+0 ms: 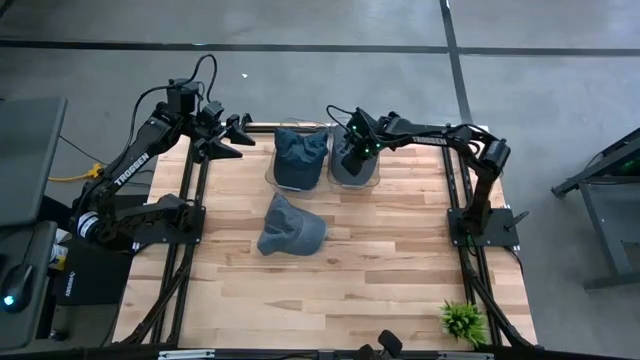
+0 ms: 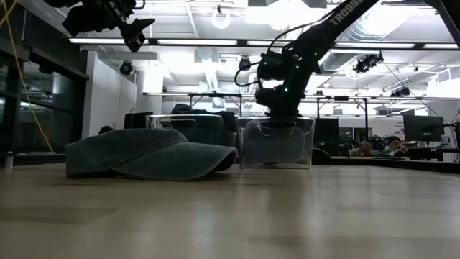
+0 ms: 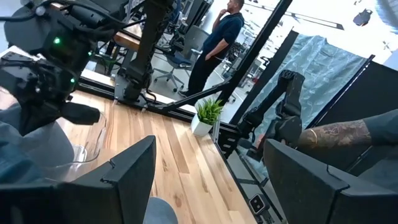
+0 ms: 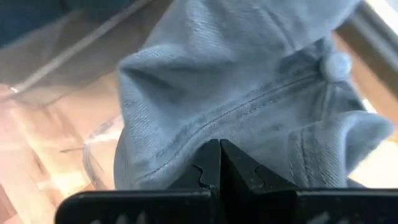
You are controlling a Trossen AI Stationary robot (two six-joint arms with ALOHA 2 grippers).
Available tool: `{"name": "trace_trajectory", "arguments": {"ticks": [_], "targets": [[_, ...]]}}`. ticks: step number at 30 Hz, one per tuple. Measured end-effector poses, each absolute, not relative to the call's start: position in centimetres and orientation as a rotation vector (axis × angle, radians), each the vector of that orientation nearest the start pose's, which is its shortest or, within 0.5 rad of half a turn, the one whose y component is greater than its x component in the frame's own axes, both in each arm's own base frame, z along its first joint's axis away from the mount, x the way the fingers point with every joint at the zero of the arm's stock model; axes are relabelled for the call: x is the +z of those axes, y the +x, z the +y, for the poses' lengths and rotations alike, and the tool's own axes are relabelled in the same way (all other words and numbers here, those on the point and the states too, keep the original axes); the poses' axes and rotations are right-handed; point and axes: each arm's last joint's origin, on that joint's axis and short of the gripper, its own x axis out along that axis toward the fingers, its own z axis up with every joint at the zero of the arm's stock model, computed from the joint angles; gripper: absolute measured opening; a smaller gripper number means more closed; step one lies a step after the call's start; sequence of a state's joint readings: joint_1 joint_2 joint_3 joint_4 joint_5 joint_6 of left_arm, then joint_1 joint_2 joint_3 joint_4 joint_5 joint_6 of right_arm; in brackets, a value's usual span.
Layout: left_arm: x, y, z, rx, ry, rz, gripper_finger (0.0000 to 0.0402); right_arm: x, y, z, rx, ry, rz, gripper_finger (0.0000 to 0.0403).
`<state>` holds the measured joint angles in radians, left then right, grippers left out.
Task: Pick & Place hat
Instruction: Put the right gray cap into the right transparent bin, then put the gray cap into the right transparent bin
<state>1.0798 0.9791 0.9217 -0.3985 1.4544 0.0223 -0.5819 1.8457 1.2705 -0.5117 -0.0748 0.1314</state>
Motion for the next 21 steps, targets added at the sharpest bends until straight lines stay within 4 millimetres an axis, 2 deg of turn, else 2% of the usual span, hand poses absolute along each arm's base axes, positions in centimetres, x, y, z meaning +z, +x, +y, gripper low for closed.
{"name": "trace_trajectory", "arguments": {"ticks": [14, 21], "targets": [[33.5, 11.2, 14.9, -0.352, -0.455, 0.149, 0.0273, 23.0, 30.5, -19.7, -0.490, 0.443, 0.889, 0.0003], [32.5, 11.0, 14.6, -0.252, -0.561, 0.219, 0.0273, 26.7, 29.3, -18.5, -0.409, 0.486, 0.772, 0.0056]]}}
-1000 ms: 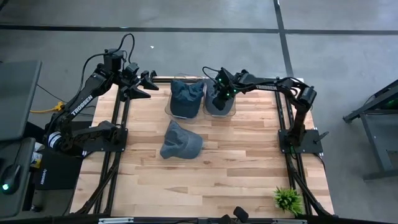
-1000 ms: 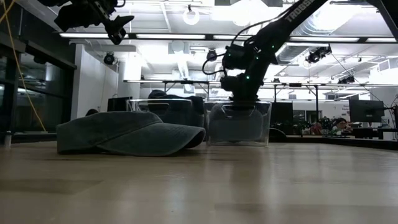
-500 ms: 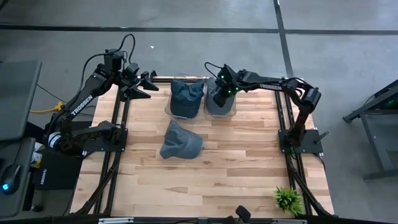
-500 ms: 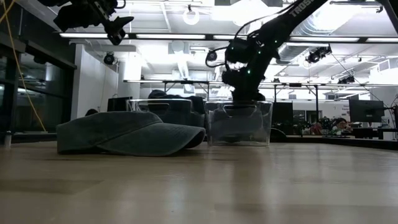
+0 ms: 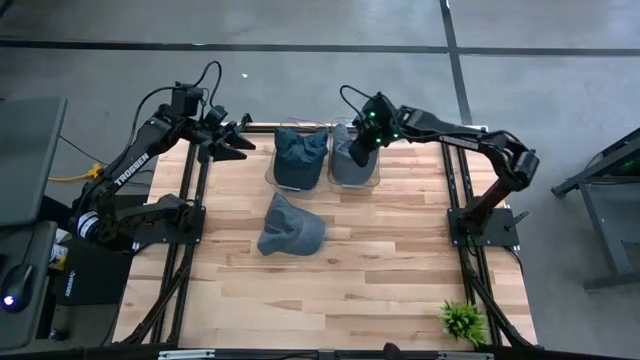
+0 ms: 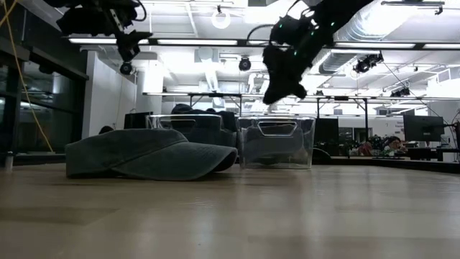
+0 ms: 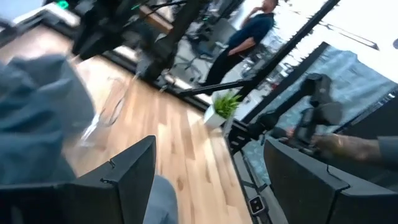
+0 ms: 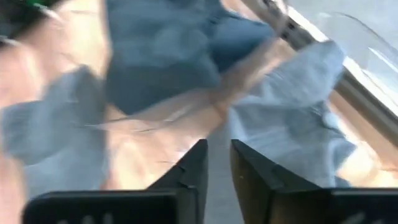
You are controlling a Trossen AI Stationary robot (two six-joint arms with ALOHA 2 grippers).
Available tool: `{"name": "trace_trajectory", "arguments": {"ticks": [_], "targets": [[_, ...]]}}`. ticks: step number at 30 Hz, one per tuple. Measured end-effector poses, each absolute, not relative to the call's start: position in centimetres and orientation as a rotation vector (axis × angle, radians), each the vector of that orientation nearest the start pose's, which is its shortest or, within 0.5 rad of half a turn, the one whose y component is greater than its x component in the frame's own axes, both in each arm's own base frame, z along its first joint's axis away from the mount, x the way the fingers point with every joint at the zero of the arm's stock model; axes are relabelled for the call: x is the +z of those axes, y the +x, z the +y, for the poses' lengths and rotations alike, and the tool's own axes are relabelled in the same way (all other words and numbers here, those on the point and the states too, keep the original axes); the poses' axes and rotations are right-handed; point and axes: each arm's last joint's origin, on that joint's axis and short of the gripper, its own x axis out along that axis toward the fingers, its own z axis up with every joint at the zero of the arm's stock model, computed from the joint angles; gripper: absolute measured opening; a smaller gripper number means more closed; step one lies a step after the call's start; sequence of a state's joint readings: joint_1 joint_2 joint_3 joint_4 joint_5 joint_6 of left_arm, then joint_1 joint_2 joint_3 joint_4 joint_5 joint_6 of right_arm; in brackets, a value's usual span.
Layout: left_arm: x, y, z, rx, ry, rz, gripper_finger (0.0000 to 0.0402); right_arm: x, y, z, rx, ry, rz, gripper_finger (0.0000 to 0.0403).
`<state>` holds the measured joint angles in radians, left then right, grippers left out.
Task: Pick & Place hat
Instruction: Put the gray cap into the right transparent bin
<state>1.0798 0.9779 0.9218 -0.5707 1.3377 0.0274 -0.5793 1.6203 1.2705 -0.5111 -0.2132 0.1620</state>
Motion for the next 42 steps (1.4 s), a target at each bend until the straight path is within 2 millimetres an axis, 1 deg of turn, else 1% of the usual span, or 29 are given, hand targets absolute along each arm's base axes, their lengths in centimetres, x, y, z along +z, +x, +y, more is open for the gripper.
{"name": "trace_trajectory", "arguments": {"ticks": [4, 6, 10, 13, 16, 21, 26, 29, 32, 34, 37, 42], "targets": [[32.0, 10.6, 13.9, -0.197, -0.581, 0.267, 0.0273, 28.4, 29.0, -17.1, -0.313, 0.486, 0.724, 0.0100], [31.8, 10.3, 13.5, -0.185, -0.589, 0.290, 0.0273, 28.9, 29.0, -16.3, -0.284, 0.474, 0.725, 0.0120], [31.5, 9.8, 12.6, -0.185, -0.624, 0.324, 0.0273, 29.3, 28.8, -15.0, -0.243, 0.455, 0.753, 0.0152], [31.2, 9.4, 11.9, -0.164, -0.654, 0.364, 0.0273, 29.1, 29.0, -14.2, -0.186, 0.486, 0.781, 0.0168], [31.0, 9.0, 11.1, -0.148, -0.687, 0.402, 0.0273, 28.7, 29.4, -13.1, -0.090, 0.529, 0.782, 0.0177], [31.1, 8.5, 10.1, -0.146, -0.703, 0.414, 0.0273, 27.6, 29.9, -11.2, -0.024, 0.496, 0.824, 0.0178], [31.5, 8.0, 9.1, -0.106, -0.694, 0.428, 0.0273, 27.5, 30.6, -9.5, 0.039, 0.445, 0.813, 0.0178], [31.8, 8.0, 8.3, -0.081, -0.655, 0.455, 0.0273, 27.6, 30.9, -8.9, 0.063, 0.422, 0.808, 0.0179], [32.1, 8.4, 7.6, -0.040, -0.614, 0.498, 0.0273, 27.7, 31.1, -8.7, 0.078, 0.398, 0.790, 0.0179], [32.3, 9.1, 7.1, -0.042, -0.606, 0.512, 0.0273, 27.8, 31.2, -8.7, 0.093, 0.394, 0.773, 0.0179], [32.7, 10.4, 6.4, -0.059, -0.601, 0.527, 0.0273, 28.0, 31.3, -8.7, 0.114, 0.389, 0.750, 0.0179], [32.6, 12.9, 4.9, -0.002, -0.591, 0.601, 0.0273, 28.0, 31.4, -8.7, 0.123, 0.378, 0.745, 0.0179]]}}
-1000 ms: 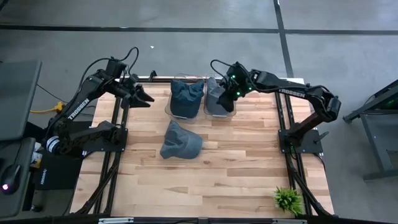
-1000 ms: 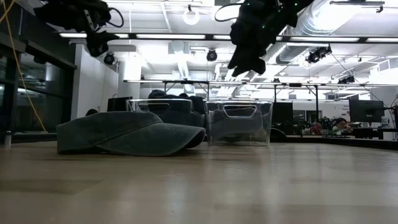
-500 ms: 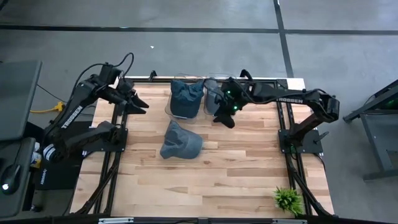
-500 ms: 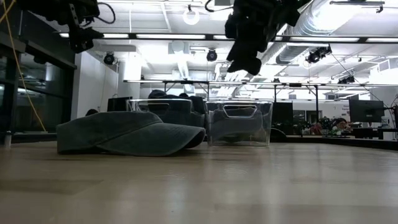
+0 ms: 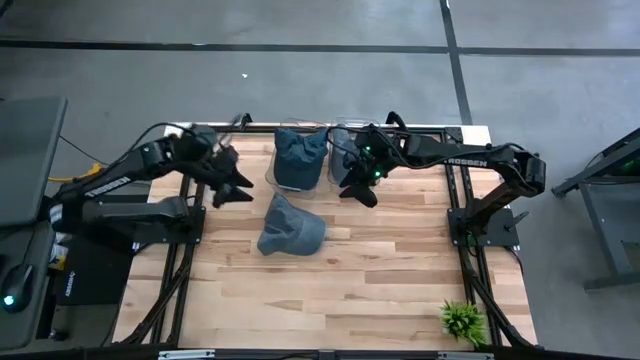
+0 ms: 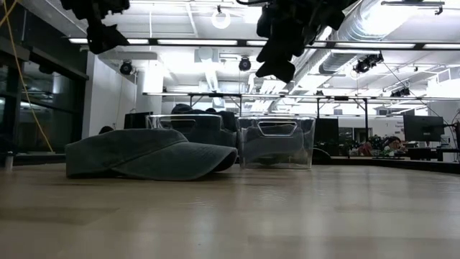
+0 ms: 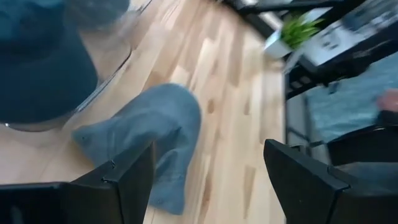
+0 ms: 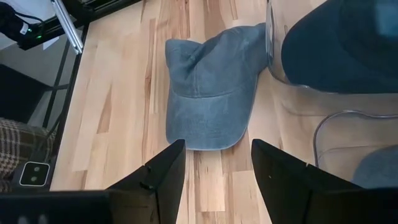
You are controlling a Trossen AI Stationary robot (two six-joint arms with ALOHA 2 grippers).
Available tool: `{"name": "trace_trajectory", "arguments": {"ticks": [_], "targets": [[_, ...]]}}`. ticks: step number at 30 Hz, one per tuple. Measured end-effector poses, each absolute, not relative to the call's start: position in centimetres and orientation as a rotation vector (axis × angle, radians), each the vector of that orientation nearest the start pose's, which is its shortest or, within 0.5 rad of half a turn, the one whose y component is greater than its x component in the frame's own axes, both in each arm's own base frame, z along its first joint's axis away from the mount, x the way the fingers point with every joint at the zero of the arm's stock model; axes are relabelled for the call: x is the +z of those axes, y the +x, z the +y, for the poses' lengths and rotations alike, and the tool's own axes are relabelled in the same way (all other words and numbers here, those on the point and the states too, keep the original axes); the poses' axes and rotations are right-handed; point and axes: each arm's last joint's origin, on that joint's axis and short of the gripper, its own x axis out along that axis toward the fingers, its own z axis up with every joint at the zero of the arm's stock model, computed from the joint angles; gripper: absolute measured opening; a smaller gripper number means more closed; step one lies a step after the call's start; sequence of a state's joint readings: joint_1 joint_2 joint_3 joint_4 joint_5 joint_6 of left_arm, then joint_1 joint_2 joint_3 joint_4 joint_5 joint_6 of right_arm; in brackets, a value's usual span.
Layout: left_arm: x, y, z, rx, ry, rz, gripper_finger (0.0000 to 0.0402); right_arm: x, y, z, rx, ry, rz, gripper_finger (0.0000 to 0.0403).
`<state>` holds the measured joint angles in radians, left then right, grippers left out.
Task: Pick & Place hat
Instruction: Put the gray cap into the right transparent bin
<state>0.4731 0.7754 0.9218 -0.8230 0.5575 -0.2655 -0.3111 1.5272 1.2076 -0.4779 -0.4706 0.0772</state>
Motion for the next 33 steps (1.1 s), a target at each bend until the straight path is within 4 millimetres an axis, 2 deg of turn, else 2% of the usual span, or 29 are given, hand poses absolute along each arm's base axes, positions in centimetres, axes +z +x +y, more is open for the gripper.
{"name": "trace_trajectory", "arguments": {"ticks": [10, 17, 23, 26, 33], "targets": [[30.8, 16.5, 1.0, 0.161, -0.624, 0.784, 0.0273, 28.7, 31.0, -8.6, 0.129, 0.356, 0.723, 0.0179], [29.9, 16.6, -2.6, 0.278, -0.660, 0.762, 0.0273, 30.7, 29.6, -8.1, 0.139, 0.315, 0.667, 0.0179], [26.5, 15.4, -6.2, 0.339, -0.782, 0.740, 0.0273, 32.7, 28.1, -7.7, 0.134, 0.288, 0.607, 0.0179], [24.8, 15.0, -7.8, 0.363, -0.849, 0.645, 0.0273, 33.2, 27.6, -7.5, 0.135, 0.281, 0.590, 0.0179], [20.2, 13.6, -9.2, 0.471, -1.096, 0.448, 0.0273, 33.6, 27.3, -7.4, 0.143, 0.276, 0.580, 0.0179]]}}
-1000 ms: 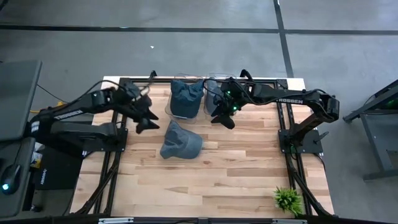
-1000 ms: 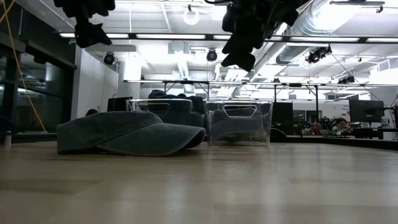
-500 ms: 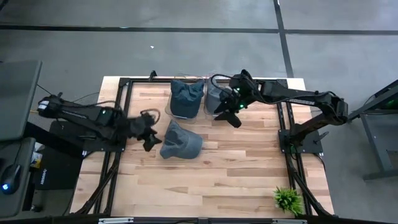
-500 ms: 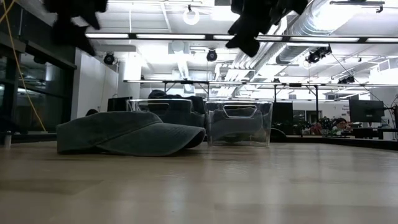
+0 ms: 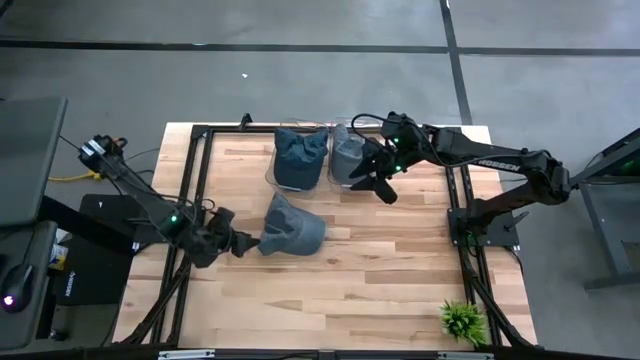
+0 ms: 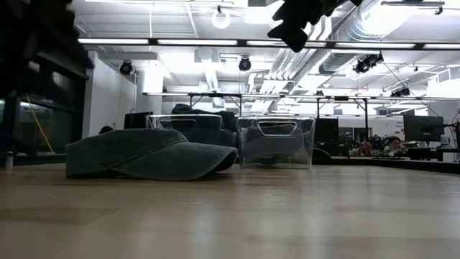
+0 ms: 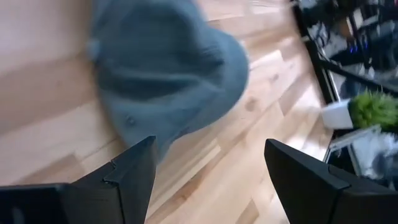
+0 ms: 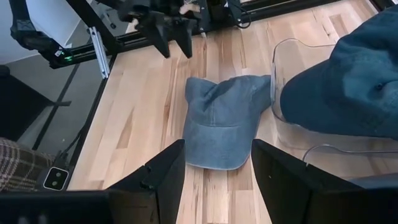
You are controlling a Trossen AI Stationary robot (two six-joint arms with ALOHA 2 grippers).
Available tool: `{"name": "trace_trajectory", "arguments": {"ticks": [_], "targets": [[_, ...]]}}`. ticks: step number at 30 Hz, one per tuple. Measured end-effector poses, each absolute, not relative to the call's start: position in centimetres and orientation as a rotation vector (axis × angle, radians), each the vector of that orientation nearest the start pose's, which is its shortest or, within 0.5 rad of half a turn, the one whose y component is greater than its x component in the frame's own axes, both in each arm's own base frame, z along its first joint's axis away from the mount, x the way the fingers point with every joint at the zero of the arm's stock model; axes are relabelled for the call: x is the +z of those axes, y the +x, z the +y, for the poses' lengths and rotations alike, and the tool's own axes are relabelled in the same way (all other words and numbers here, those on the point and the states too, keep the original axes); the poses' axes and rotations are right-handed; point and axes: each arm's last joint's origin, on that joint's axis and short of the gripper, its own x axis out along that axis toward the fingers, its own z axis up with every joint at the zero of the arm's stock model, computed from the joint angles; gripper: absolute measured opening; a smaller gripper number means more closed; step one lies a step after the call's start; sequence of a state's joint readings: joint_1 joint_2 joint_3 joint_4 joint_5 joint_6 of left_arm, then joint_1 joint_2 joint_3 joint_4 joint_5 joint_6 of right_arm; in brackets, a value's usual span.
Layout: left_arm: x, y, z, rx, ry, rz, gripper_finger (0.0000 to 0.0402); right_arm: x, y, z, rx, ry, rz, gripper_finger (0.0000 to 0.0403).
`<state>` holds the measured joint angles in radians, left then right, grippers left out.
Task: Pick & Place hat
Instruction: Put the gray cap into the right transparent bin
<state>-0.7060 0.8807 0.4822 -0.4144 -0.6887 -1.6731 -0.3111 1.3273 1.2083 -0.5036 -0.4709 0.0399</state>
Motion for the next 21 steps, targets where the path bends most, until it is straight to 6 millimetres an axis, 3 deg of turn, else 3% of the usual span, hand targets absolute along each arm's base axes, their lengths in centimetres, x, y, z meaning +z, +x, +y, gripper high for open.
{"name": "trace_trajectory", "arguments": {"ticks": [8, 21], "targets": [[16.1, 12.4, -8.6, 0.563, -1.291, 0.450, 0.0273, 33.6, 27.3, -7.4, 0.145, 0.270, 0.581, 0.0179], [14.4, 12.5, -8.9, 0.613, -1.370, 0.506, 0.0273, 33.6, 27.3, -7.4, 0.147, 0.265, 0.579, 0.0179]]}}
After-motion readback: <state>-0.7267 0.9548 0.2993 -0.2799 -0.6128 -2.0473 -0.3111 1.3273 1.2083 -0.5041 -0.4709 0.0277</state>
